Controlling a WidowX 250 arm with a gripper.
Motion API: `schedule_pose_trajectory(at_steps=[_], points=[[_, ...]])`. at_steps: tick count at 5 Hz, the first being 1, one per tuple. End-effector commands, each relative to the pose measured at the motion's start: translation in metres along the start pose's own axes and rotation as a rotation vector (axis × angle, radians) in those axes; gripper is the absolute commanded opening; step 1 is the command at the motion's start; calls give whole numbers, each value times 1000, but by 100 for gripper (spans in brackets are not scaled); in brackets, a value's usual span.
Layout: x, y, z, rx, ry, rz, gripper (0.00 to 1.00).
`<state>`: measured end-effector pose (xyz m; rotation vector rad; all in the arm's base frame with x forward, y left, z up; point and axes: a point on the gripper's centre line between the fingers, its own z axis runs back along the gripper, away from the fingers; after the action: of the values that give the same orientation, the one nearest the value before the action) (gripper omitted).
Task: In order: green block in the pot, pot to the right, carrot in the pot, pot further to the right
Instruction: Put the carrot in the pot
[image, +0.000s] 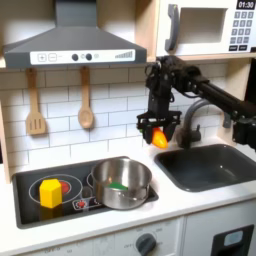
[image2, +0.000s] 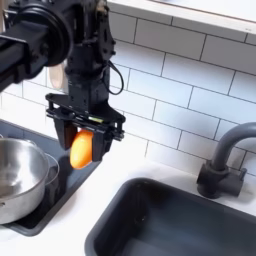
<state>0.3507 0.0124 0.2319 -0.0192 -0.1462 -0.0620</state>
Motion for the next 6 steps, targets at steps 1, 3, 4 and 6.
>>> schedule_pose_trajectory(at_steps=[1, 3, 4, 6], points=[[-12, 20, 21, 52, -26, 68, 0], [-12, 50, 12, 81, -23, 137, 0], [-14, 63, 5, 102, -20, 175, 0], [-28, 80, -23, 125, 40, 224, 0]])
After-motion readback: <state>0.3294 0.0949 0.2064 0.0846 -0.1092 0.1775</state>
